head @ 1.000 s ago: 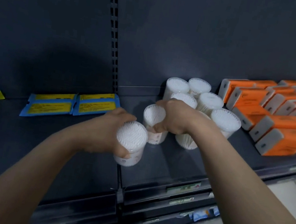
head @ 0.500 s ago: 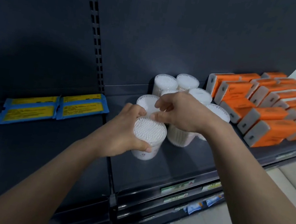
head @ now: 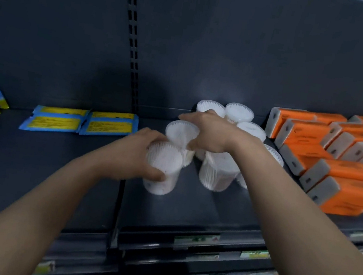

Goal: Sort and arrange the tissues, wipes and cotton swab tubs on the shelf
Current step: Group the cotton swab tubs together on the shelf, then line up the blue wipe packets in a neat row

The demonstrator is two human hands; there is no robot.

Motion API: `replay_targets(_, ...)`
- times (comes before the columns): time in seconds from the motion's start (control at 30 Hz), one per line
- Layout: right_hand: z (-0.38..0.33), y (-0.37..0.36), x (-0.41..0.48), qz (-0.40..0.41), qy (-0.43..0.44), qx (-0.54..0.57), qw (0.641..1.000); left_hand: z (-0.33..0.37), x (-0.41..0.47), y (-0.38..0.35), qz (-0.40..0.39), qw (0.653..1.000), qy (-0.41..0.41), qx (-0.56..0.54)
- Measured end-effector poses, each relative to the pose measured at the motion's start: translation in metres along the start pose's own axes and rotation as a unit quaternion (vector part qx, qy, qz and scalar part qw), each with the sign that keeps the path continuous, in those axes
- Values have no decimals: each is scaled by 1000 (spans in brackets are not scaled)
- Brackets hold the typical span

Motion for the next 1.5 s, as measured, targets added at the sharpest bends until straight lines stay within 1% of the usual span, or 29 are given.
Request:
replay_targets(0.2, -11, -9, 16, -33, 64, -29, 997, -18, -6, 14, 27, 998, 61, 6)
replay_targets(0.3, -7, -17, 23, -50, 64, -39, 996, -19, -4, 12, 46, 996, 72, 13)
replay_targets(0.5, -9, -10, 31, -54, 85, 8, 995, -21, -4, 16, 44, 995, 87, 2)
replay_targets(0.6, -6, -10, 38, -50, 86, -1, 995, -26, -2, 18, 45, 993, 107, -2)
replay_targets(0.73, 5, -12, 48, -32, 55, -39, 997, -27, 2, 17, 53, 994, 100, 15)
replay_targets(0.87, 5, -10, 54, -37, 62, -2, 997, -21, 3, 15, 49, 995, 81, 29)
replay_targets(0.97, 5, -8, 55, -43, 73, 2, 996, -11, 5, 8, 31, 997, 61, 24)
replay_targets(1.03, 6, -4, 54, -31, 80, 14, 996, -7, 6, 2, 14, 998, 58, 12)
replay_targets(1.1, 9, 5, 54, 3, 79, 36, 996, -3, 8, -3, 8, 998, 59, 5)
replay_targets(1.2, 17, 21, 51, 67, 72, 57, 993, 8, 13, -12, 14, 998, 54, -1)
replay_targets(1.27, 20, 30, 45, 94, 73, 73, 990, 17, 17, -18, 22, 999, 49, -7)
replay_targets(1.4, 23, 42, 32, 123, 85, 84, 985, 27, 23, -26, 38, 998, 40, -15)
replay_targets(1.5, 22, 43, 29, 125, 90, 90, 984, 31, 20, -29, 38, 998, 45, -25)
Point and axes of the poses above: each hand's wrist, its own x-axis towards the middle knuckle, its own y-axis out of the back of the hand, z = x × y, the point moved 8 cm from there along x, towards the middle knuckle, and after that the axes turned 10 degrees about z, right-handed, at the moved point
